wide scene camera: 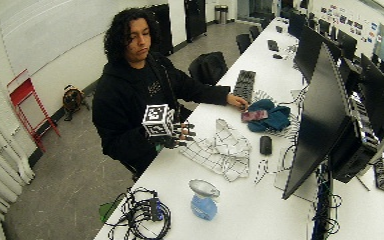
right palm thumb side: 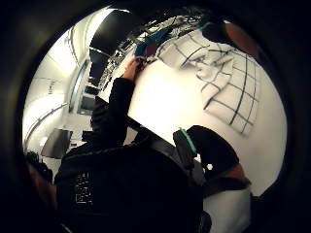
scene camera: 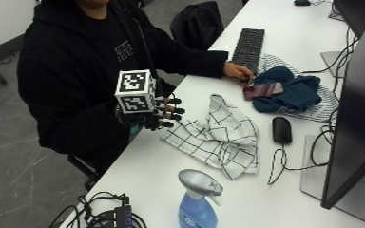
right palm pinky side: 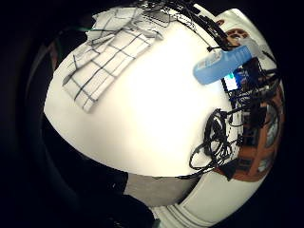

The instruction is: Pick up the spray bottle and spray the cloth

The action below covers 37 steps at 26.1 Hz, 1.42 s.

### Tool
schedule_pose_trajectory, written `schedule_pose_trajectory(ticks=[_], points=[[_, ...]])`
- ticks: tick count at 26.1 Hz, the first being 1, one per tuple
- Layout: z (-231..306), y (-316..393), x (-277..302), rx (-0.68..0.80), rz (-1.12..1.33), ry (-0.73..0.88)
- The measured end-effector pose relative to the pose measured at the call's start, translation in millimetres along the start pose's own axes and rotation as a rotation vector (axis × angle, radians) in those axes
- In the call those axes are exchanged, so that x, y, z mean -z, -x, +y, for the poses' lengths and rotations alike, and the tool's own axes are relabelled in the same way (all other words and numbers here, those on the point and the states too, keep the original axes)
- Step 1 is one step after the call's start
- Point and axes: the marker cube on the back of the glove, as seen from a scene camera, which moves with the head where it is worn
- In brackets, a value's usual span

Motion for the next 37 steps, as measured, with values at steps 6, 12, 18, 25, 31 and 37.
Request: schedule_pose_trajectory(ticks=[6, 12, 18, 25, 31, 37], points=[[-37, -3, -17, -0.049, -0.017, 0.013], [-38, -23, -15, -0.115, -0.009, 0.001], [-5, -92, 23, -0.238, 0.013, 0.008], [-4, -166, 67, -0.365, 0.088, 0.006], [-12, -224, 116, -0.471, 0.127, 0.035], [-31, -260, 140, -0.577, 0.133, 0.039]])
